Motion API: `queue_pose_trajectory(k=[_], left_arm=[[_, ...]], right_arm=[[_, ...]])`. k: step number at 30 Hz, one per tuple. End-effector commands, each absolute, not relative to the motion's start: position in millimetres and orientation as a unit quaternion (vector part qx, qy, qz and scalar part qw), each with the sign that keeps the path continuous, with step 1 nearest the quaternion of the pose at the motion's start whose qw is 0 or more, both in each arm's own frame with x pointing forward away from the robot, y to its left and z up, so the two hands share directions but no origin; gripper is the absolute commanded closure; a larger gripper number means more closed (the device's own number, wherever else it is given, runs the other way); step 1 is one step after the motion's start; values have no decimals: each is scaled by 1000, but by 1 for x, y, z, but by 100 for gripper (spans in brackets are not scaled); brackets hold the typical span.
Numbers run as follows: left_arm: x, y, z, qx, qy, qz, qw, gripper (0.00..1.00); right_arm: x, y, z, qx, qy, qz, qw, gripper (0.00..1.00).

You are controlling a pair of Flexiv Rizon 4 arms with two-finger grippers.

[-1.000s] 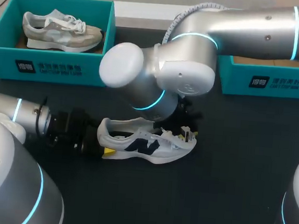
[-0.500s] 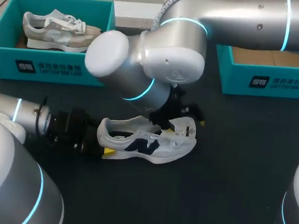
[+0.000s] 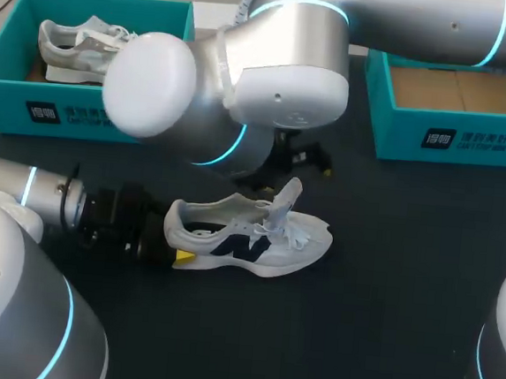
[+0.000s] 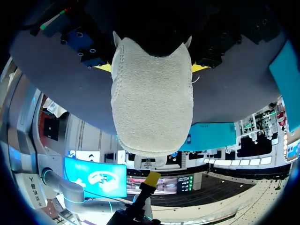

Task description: Take the shoe out of the shoebox, open the shoe tongue, remove and reinsert the insole, then place the shoe into the shoebox

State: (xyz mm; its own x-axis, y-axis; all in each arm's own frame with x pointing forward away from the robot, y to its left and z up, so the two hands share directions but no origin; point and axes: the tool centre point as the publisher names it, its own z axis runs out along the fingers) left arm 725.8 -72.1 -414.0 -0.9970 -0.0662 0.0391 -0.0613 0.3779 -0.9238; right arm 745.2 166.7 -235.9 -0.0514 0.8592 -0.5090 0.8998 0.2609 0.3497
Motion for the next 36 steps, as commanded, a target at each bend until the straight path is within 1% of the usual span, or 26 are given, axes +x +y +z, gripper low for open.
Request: queue_pose_trajectory(k=[1,6,8,9,12,13,14,17,22,27,30,36], left_arm=[[725,-71,-415,-38,831,-555,2,100],[725,-71,-415,-38,831,-555,2,100],[725,-71,-415,-38,831,-555,2,100],[725,-71,-415,-38,831,-555,2,100],[725,-71,-415,-38,831,-555,2,100],[725,-71,-415,-38,831,-555,2,100],[725,-71,-415,-38,831,-555,2,100],[725,-71,-415,-38,831,-555,2,100],[725,-71,-415,-38,831,-555,2,100],[725,-71,-415,-38,831,-555,2,100],[725,-71,-415,-38,831,-555,2,100],[725,-71,-415,-38,831,-555,2,100]], right_arm=[[743,194,-208,557,760,-19,335,0],[749,222,-195,485,813,7,323,0],[750,234,-192,425,852,39,304,0],[750,240,-191,387,869,33,306,0],[749,254,-193,288,917,27,276,0],[749,256,-193,258,929,28,266,25],[748,259,-193,235,937,22,257,58],[747,264,-193,183,954,9,238,100],[743,271,-198,71,982,-42,170,100],[737,272,-210,-1,989,-93,117,100],[734,263,-227,-1,986,-134,102,100],[734,263,-227,-1,986,-134,102,100]])
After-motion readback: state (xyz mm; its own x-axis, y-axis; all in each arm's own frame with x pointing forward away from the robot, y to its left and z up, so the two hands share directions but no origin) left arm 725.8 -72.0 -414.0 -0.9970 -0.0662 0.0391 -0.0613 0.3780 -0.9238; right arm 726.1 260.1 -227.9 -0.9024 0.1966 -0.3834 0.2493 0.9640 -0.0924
